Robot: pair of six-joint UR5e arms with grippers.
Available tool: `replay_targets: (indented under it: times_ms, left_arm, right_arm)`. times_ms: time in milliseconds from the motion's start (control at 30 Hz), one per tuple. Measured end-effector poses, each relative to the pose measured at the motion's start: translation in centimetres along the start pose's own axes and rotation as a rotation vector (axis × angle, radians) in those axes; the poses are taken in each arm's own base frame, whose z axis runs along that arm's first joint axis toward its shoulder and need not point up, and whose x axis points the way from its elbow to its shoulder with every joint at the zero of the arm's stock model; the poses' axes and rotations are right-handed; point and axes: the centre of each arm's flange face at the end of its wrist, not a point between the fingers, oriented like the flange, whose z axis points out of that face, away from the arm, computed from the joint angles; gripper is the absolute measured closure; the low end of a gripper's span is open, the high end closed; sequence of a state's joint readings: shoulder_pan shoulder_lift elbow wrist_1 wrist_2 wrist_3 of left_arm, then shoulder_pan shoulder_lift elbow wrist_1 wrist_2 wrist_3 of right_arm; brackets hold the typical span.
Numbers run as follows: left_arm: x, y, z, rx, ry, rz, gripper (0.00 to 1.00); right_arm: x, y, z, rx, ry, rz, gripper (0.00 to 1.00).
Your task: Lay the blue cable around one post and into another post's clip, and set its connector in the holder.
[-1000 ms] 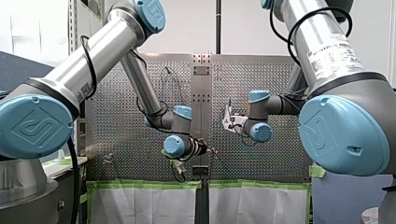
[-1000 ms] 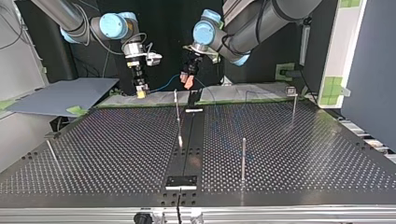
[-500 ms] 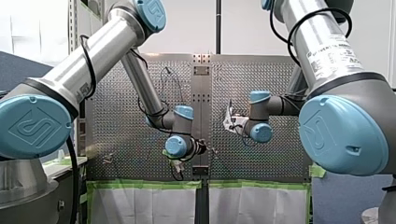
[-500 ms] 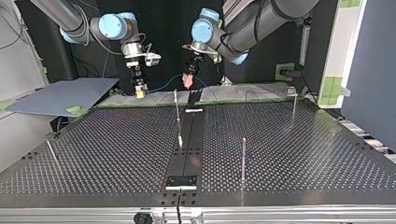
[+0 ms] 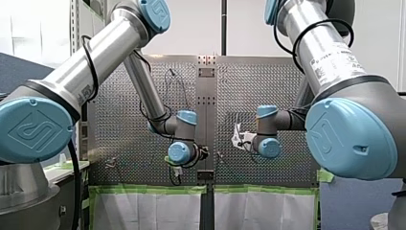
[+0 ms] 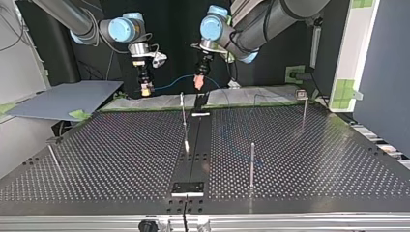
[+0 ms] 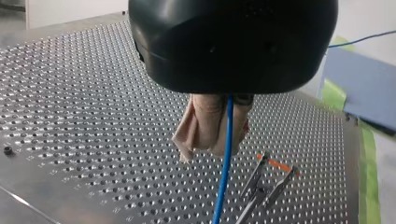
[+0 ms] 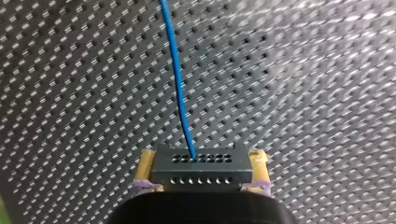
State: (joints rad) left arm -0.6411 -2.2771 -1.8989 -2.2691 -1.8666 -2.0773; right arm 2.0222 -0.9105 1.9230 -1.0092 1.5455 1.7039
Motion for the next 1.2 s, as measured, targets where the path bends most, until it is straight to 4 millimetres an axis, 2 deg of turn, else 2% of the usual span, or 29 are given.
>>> replay_targets:
  times_ms: [167,633,767,1200]
  left_arm:
    - [0.5,0.7,-0.2,-0.037,-0.01,0.048,0.93]
    - [4.7,2.9,0.5,-0.072,-0.01,0.133,0.93]
    - [5.1,2.7,1.1,-0.063,-0.027,0.142,0.93]
    - [4.4,0.7,2.8,-0.023,-0.099,0.124,0.93]
  right_arm:
    - [-1.9,1.1,0.0,-0.018,-0.012,0.005,1.0]
    - [-4.3,3.8,1.2,-0.045,0.011,0.013,1.0]
    - [-4.2,4.5,1.6,-0.052,0.019,0.014,1.0]
    - [-3.8,8.0,2.4,-0.091,0.047,0.008,1.0]
